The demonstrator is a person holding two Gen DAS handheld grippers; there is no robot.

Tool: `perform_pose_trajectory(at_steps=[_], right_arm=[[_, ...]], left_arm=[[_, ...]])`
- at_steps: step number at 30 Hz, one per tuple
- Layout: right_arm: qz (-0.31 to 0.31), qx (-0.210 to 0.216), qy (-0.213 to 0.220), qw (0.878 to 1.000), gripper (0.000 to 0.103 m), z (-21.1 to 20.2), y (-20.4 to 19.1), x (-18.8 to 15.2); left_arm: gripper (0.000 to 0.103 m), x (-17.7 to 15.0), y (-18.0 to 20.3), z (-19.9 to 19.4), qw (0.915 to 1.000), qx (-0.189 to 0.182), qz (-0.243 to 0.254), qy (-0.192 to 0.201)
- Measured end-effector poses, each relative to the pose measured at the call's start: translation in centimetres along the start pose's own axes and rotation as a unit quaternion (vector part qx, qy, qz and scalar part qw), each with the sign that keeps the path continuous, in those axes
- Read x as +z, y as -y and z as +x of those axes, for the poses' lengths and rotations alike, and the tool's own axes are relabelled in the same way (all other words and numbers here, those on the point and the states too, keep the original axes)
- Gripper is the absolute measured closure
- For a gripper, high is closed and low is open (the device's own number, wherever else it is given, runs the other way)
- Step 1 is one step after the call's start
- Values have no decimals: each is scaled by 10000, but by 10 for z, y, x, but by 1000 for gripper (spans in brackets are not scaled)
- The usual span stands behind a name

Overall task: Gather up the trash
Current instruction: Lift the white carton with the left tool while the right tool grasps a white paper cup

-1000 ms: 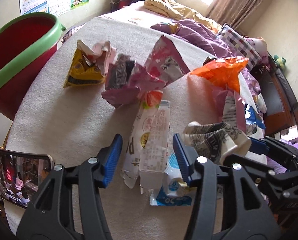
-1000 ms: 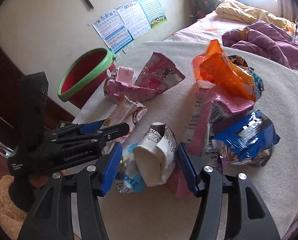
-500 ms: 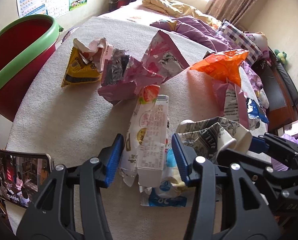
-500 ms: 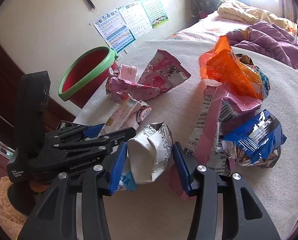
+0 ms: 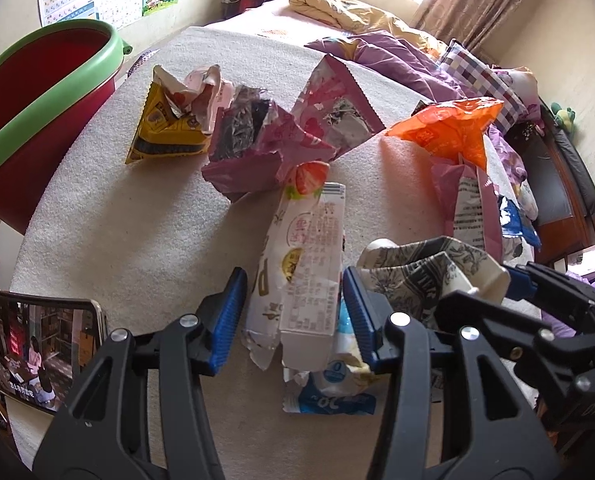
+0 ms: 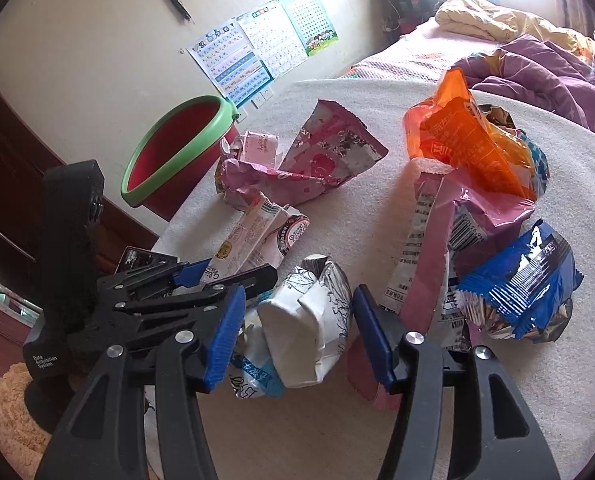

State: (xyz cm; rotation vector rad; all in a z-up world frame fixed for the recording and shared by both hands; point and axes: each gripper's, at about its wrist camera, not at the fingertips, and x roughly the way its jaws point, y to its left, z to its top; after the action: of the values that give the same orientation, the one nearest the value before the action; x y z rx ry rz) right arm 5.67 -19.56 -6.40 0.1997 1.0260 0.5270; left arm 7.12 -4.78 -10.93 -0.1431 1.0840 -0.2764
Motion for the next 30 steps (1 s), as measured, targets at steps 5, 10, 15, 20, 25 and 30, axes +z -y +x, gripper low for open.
perform_pose_trajectory(at_steps=[5,10,15,20,25,30], right_arm=[[-98,26,153,9998,56,-3,-3,-1],[-98,21,234,9997,56,-6,-2,1],[-77,11,352,9994,56,-11,-1,3],[-87,48,494,9987,56,-17,0,4],[-161,11,516,9985,56,-18,-1,5],[-136,26,553,9984,56,-18,-3,5]], left_arm=[[51,-1,2,0,10000,26,-12,25],[41,-3,4,-2,9993,305,93,208],[41,-2,-1,0,9998,145,15,106],[51,-1,-1,0,10000,83,32,19],[68,-2,-3,0,10000,33,-5,-1],[69,-2,-4,-4,10000,-15,-54,48]])
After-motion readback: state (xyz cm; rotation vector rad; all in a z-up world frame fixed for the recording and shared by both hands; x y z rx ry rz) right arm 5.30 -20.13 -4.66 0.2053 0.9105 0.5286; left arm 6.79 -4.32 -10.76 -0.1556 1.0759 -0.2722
